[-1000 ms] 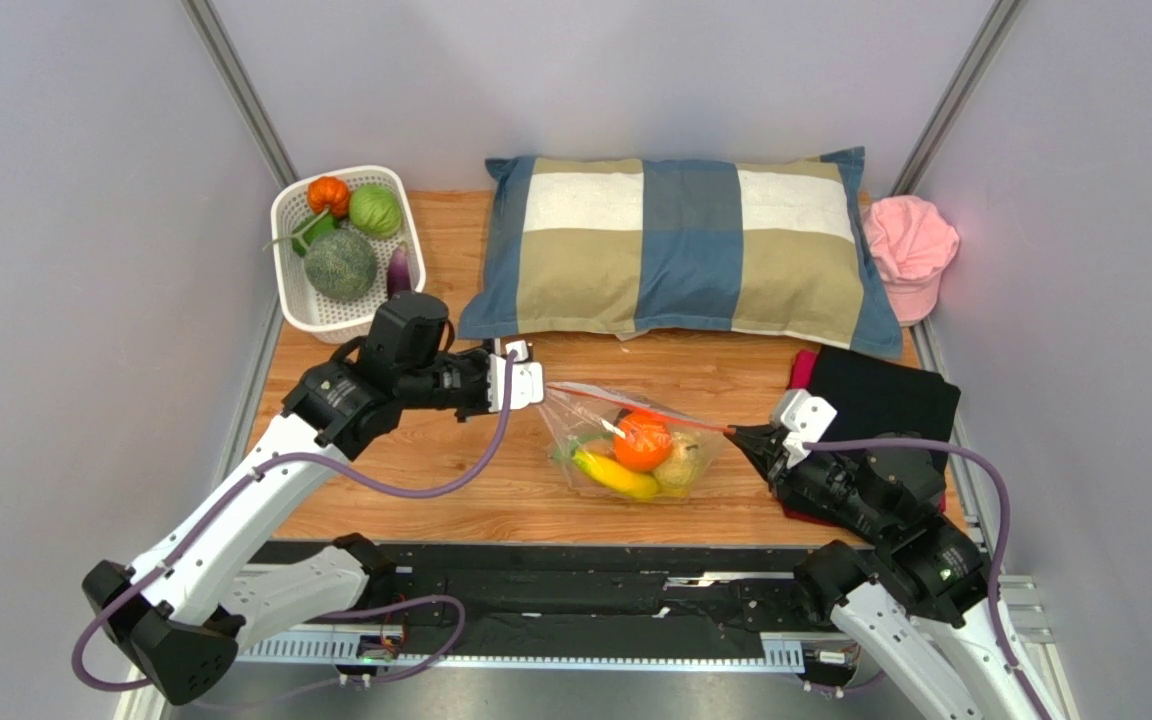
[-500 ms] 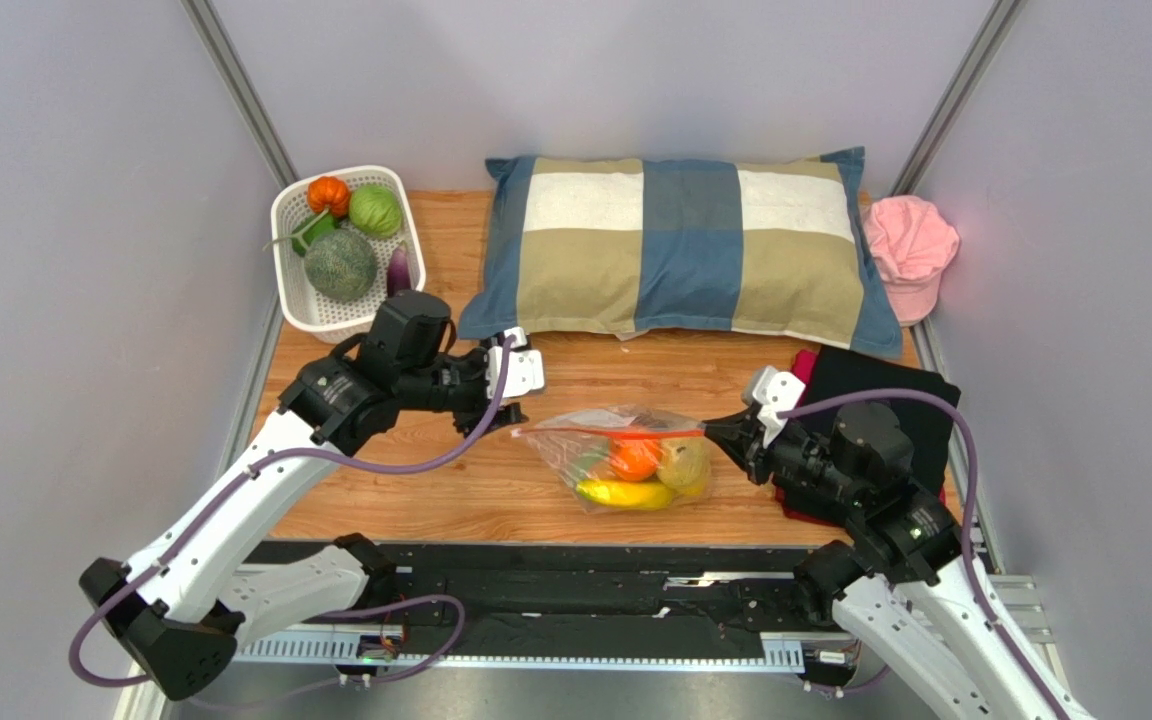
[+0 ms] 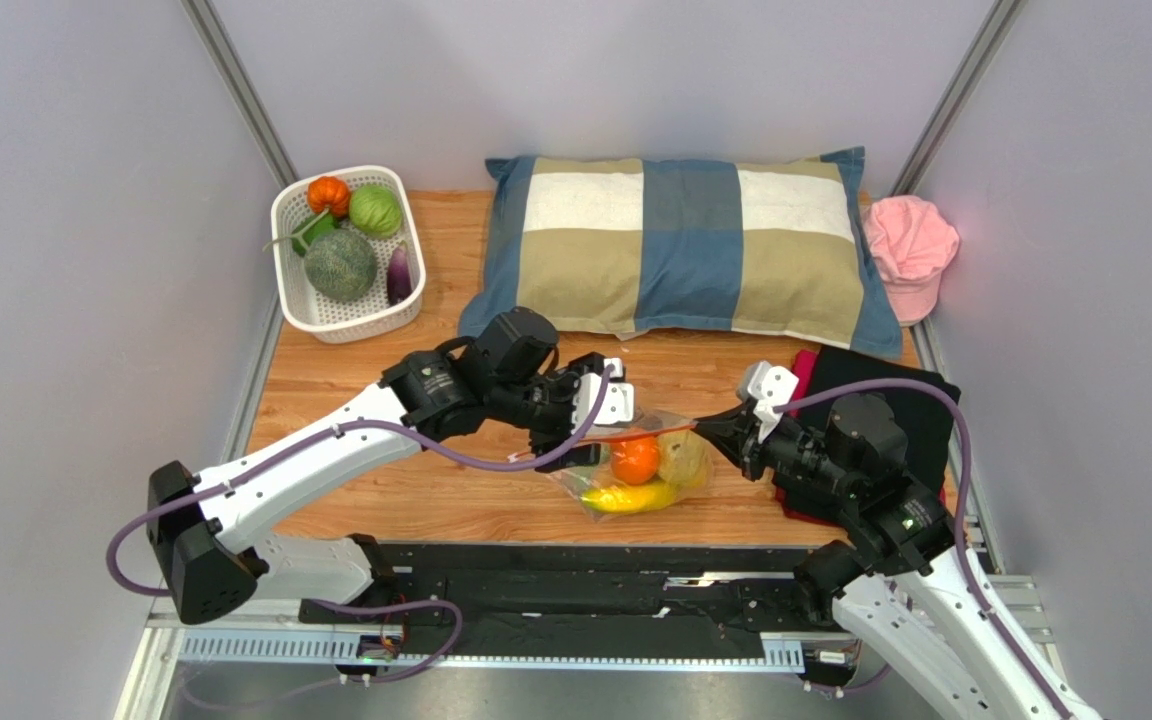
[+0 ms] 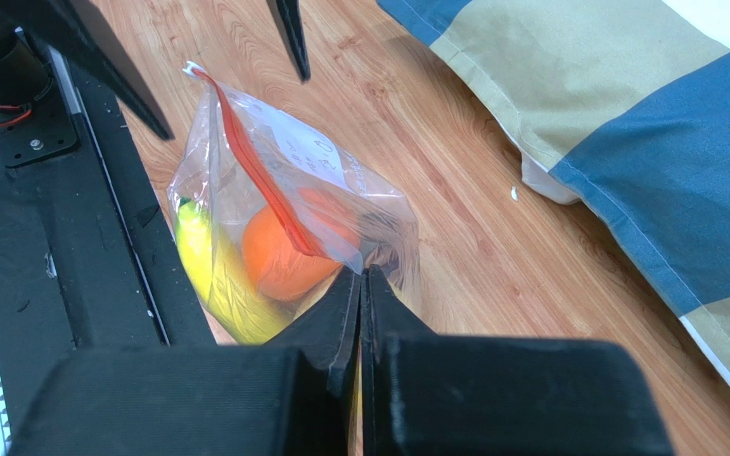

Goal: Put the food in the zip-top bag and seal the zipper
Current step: Place the zipper food storage bag at the center of the board.

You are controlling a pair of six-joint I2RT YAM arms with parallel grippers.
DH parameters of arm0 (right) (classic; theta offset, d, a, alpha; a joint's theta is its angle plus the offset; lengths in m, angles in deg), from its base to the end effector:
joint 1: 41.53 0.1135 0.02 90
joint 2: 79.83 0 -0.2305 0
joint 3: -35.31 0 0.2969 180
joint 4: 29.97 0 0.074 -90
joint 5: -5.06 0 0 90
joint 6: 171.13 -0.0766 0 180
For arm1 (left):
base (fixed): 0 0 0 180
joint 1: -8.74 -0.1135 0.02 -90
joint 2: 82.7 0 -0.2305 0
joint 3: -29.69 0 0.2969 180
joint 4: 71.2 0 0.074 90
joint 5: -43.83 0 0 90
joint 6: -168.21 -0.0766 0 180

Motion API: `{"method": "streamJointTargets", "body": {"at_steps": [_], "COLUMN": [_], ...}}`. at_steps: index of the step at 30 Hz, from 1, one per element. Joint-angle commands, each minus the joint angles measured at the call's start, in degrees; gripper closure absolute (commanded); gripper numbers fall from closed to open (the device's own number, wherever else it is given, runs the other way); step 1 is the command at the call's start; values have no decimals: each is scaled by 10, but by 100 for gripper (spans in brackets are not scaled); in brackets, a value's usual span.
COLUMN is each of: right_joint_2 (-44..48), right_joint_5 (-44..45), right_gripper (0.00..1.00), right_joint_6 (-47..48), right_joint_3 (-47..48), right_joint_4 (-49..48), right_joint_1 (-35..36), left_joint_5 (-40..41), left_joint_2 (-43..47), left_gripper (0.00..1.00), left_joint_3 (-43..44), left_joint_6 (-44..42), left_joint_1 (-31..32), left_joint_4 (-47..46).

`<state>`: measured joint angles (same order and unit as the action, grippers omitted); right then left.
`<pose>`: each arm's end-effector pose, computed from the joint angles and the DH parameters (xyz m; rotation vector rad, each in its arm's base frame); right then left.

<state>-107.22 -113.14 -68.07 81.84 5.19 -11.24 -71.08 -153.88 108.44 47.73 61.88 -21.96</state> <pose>0.1819 0.1482 0.2778 -1.0006 1.5773 0.6629 0.1824 -0.2971 0.2754 1.7062 1.5651 -0.7021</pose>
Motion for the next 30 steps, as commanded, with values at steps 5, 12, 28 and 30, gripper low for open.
{"method": "streamJointTargets", "body": {"at_steps": [5, 12, 28, 30], "right_joint_2": [15, -13, -198, -231], "right_joint_5": [-2, 97, 356, 366], "right_gripper": [100, 100, 100, 100], "right_joint_6": [-15, -65, -254, -268], "right_joint_3": [4, 2, 51, 63], "right_joint_4": [-18, -16, -61, -70], "right_joint_1": [-1, -1, -49, -75], "left_joint_5": [-6, 22, -28, -29], "left_joint_2": [-19, 6, 66, 66], "left_gripper": [21, 10, 10, 10], "left_joint_3": [8, -3, -19, -19], "left_joint_6": [36, 132, 232, 239], "left_joint_1": [32, -2, -225, -249], "left_joint_4": [-38, -73, -58, -59]}}
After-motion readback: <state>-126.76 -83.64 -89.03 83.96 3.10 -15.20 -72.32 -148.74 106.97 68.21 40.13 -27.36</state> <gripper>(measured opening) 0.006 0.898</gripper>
